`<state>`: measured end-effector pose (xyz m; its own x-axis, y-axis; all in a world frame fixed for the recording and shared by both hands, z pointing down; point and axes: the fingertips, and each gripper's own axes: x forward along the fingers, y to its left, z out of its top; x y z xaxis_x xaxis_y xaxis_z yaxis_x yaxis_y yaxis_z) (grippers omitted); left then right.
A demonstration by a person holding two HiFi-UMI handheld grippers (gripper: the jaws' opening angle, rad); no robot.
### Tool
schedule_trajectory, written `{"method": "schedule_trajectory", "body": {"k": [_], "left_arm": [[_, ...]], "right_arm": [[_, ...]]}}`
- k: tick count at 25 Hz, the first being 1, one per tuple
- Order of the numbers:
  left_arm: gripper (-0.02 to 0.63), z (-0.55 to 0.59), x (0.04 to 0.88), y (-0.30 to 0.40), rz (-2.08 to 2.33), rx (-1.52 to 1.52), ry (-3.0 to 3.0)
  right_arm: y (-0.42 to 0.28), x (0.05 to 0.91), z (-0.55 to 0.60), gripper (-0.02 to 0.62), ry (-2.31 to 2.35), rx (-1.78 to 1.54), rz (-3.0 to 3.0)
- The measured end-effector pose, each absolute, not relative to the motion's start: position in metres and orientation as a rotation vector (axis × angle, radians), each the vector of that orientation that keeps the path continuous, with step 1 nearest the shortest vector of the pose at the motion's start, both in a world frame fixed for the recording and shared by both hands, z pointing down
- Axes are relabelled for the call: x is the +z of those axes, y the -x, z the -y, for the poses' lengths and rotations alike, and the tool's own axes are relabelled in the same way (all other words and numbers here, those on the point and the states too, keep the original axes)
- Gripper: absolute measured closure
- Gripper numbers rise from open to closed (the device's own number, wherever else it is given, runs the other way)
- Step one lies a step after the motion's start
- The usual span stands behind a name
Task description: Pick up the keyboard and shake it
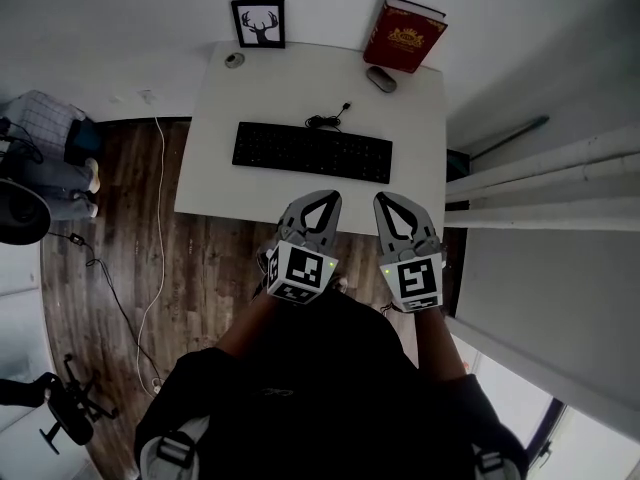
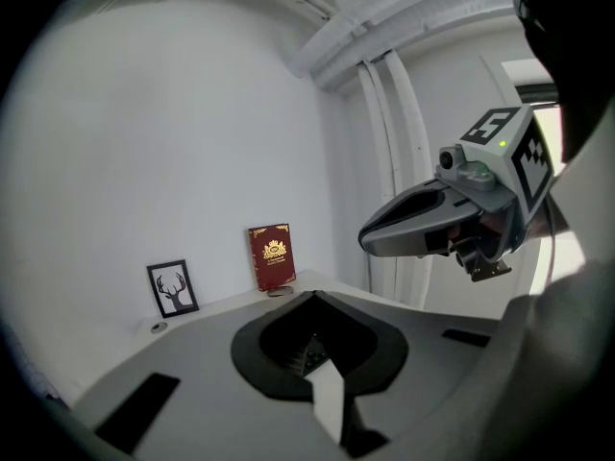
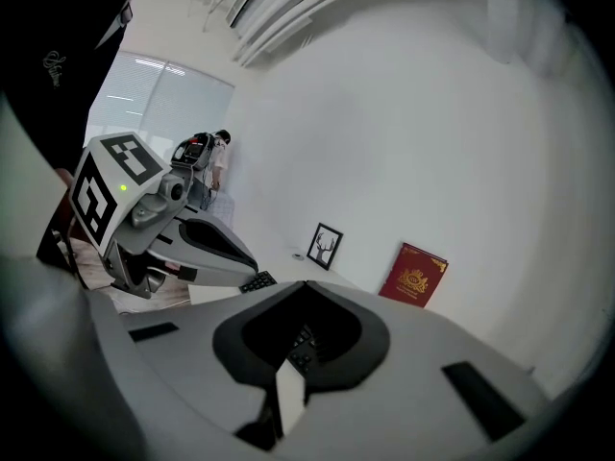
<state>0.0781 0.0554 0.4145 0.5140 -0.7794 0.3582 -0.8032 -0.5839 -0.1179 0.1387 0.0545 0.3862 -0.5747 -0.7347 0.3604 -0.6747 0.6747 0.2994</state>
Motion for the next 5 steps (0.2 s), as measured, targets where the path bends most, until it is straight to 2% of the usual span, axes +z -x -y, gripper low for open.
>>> {"method": "schedule_trajectory", "body": {"k": [5], "left_arm": [[0.603, -0.073, 0.415, -0.090, 1.374, 0.629, -2.686]], "right_arm": [[-0.144, 0.385, -0.066, 0.574, -1.071, -0.171, 2.445]]}}
